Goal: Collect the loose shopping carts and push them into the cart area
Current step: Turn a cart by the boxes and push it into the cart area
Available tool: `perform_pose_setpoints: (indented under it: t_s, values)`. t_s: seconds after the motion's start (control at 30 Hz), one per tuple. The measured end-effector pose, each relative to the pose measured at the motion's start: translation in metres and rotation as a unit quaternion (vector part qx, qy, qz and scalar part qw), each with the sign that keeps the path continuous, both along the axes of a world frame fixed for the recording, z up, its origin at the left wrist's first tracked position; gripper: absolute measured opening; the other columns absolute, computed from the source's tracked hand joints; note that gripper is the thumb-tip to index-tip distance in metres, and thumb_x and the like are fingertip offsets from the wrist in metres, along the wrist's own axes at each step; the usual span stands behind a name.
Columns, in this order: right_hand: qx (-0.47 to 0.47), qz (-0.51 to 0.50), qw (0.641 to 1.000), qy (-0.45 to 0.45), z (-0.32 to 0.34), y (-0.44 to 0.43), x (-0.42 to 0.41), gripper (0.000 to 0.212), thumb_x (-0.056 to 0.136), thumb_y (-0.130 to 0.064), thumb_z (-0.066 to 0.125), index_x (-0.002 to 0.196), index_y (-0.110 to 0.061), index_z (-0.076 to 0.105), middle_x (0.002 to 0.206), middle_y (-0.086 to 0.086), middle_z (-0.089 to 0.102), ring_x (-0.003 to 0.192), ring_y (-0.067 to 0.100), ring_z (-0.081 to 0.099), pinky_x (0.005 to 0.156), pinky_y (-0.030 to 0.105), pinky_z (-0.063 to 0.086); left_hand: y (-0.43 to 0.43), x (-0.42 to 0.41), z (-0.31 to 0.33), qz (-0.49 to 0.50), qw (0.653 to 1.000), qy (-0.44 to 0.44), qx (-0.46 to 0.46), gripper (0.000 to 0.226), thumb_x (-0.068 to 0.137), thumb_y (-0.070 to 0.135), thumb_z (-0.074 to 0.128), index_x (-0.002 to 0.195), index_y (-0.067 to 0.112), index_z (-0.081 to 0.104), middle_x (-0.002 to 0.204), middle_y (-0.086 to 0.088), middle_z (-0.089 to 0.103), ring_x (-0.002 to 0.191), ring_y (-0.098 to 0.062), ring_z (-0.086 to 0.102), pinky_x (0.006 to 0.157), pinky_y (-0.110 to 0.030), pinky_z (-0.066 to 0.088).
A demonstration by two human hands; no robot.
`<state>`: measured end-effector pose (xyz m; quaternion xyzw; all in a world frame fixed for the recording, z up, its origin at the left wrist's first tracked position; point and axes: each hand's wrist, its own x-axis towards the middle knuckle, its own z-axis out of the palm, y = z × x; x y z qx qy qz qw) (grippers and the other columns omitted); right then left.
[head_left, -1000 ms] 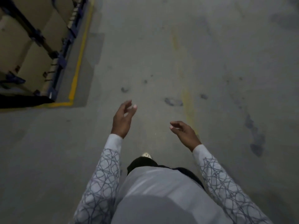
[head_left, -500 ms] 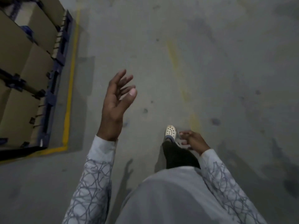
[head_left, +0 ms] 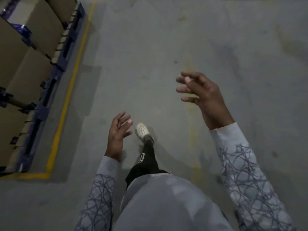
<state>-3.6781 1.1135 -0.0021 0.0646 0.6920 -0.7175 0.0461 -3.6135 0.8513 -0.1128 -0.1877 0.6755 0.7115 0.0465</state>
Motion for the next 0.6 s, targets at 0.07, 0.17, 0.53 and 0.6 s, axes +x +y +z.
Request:
perform_pose_setpoints:
  t_s: [0.07, 0.17, 0.53, 0.6]
  values:
    - [-0.005, -0.007, 0.998, 0.059, 0.014, -0.004, -0.061, 0.025, 0.1, -0.021, 0.06, 0.125, -0.018, 0.064, 0.122, 0.004, 0.071, 0.106, 0.025, 0.069, 0.084, 0.037, 0.054, 0.001, -0.057, -0.026, 0.01, 1.0, -0.021, 0.004, 0.049, 0.092, 0.033, 0.066, 0.139, 0.027, 0.053, 0.135, 0.004, 0.063, 0.122, -0.019, 0.062, 0.1, -0.048, 0.052]
    - [-0.001, -0.017, 0.995, 0.097, 0.022, -0.013, -0.154, 0.03, 0.1, -0.019, 0.059, 0.13, -0.014, 0.06, 0.125, 0.004, 0.07, 0.111, 0.028, 0.068, 0.085, 0.04, 0.054, -0.003, -0.152, -0.049, 0.015, 0.999, -0.045, 0.021, 0.042, 0.098, 0.025, 0.062, 0.139, 0.025, 0.053, 0.136, 0.001, 0.062, 0.123, -0.02, 0.061, 0.101, -0.048, 0.051]
    - [0.005, -0.058, 0.996, 0.073, 0.044, -0.025, -0.469, 0.031, 0.101, -0.015, 0.058, 0.132, -0.012, 0.058, 0.127, 0.003, 0.069, 0.116, 0.028, 0.065, 0.088, 0.039, 0.054, -0.027, -0.56, 0.044, -0.051, 0.997, 0.048, -0.018, 0.051, 0.09, 0.051, 0.054, 0.135, 0.028, 0.057, 0.132, 0.003, 0.066, 0.118, -0.018, 0.064, 0.097, -0.044, 0.049]
    - [0.012, -0.06, 0.997, 0.046, 0.019, -0.021, -0.528, 0.031, 0.101, -0.016, 0.059, 0.132, -0.013, 0.059, 0.125, 0.002, 0.07, 0.114, 0.028, 0.066, 0.086, 0.036, 0.053, -0.026, -0.629, 0.062, -0.062, 0.994, 0.08, -0.026, 0.058, 0.088, 0.057, 0.053, 0.138, 0.027, 0.055, 0.133, 0.003, 0.065, 0.118, -0.017, 0.064, 0.095, -0.04, 0.049]
